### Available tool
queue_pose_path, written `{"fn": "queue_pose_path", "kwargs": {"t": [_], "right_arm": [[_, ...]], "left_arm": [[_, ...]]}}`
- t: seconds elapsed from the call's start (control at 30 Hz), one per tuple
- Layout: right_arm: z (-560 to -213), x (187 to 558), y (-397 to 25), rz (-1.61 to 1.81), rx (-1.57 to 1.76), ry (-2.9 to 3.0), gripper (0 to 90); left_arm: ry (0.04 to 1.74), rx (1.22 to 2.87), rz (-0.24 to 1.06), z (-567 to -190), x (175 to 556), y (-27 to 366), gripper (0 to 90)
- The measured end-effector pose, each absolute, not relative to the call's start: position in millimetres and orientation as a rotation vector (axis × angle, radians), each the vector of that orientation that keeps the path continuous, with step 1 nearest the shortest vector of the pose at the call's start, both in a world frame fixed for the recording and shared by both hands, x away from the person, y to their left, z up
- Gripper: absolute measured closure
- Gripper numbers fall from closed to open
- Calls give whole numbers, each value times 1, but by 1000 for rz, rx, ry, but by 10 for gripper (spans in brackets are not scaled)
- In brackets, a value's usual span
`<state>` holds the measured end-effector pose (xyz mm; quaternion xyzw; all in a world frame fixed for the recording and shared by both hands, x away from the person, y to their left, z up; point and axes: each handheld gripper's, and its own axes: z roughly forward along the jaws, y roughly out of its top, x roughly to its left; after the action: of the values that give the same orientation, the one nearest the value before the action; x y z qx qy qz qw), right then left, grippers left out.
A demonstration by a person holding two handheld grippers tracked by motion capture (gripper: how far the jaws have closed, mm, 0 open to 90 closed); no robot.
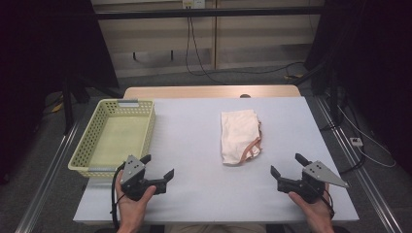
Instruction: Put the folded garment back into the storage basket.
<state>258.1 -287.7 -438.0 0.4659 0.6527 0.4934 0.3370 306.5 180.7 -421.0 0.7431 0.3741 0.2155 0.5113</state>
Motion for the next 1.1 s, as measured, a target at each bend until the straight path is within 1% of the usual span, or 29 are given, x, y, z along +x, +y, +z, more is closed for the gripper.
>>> {"fn": "queue_pose_path", "kwargs": {"t": [0.07, 0.13, 0.43, 0.5, 0.57, 0.6, 0.7, 0.93, 1.1], "right_arm": [[-438, 259, -288, 1292, 1216, 1698, 47], [-438, 259, -289, 1298, 1218, 1697, 48], [-439, 263, -288, 1313, 1217, 1724, 49], [-438, 264, -287, 1316, 1214, 1726, 49], [-438, 264, -286, 1320, 1212, 1733, 53], [-438, 264, -286, 1319, 1208, 1736, 54], [-438, 265, -285, 1321, 1210, 1741, 55], [-438, 267, -285, 1319, 1216, 1743, 52], [-440, 268, -285, 1308, 1219, 1750, 53]], "left_arm": [[870, 1815, 587, -419, 305, 177, 52], [856, 1816, 605, -418, 304, 175, 54], [864, 1836, 566, -421, 305, 168, 61], [888, 1836, 545, -421, 305, 170, 65], [896, 1847, 479, -422, 307, 170, 66], [886, 1852, 471, -422, 306, 170, 70], [868, 1862, 500, -420, 304, 167, 74], [855, 1874, 463, -421, 311, 156, 59], [846, 1886, 474, -420, 319, 147, 55]]}}
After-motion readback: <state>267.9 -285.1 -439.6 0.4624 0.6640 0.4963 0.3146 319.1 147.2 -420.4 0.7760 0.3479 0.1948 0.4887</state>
